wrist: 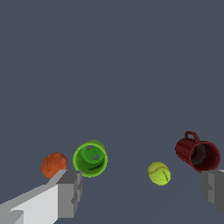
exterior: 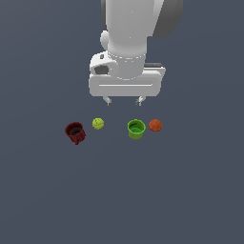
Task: Pick up a designated object from a clutter of objects.
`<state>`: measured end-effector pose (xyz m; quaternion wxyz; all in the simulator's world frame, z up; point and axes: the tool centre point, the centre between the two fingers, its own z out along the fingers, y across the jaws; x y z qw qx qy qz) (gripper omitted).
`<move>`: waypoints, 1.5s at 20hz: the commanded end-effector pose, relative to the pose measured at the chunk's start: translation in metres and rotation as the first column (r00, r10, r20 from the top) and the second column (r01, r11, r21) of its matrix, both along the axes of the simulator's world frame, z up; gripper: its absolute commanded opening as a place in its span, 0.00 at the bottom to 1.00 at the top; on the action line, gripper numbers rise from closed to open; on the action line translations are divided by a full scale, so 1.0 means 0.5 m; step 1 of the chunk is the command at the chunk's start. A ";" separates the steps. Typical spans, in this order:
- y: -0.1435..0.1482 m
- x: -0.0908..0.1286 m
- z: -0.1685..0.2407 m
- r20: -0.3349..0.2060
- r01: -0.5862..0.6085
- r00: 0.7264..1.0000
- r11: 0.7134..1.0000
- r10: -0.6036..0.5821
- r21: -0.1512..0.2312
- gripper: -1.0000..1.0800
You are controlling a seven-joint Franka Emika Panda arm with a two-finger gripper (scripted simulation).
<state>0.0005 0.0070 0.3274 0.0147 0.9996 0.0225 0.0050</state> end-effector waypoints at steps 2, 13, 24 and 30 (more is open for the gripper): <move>0.000 0.000 0.000 0.000 0.000 1.000 1.000 0.000 0.000 0.62; 0.004 0.000 -0.023 -0.018 0.009 1.000 1.000 -0.009 -0.001 0.62; 0.035 -0.074 -0.276 -0.177 0.024 0.984 1.000 -0.023 0.004 0.62; 0.050 -0.142 -0.403 -0.263 0.034 0.964 0.999 -0.032 0.001 0.62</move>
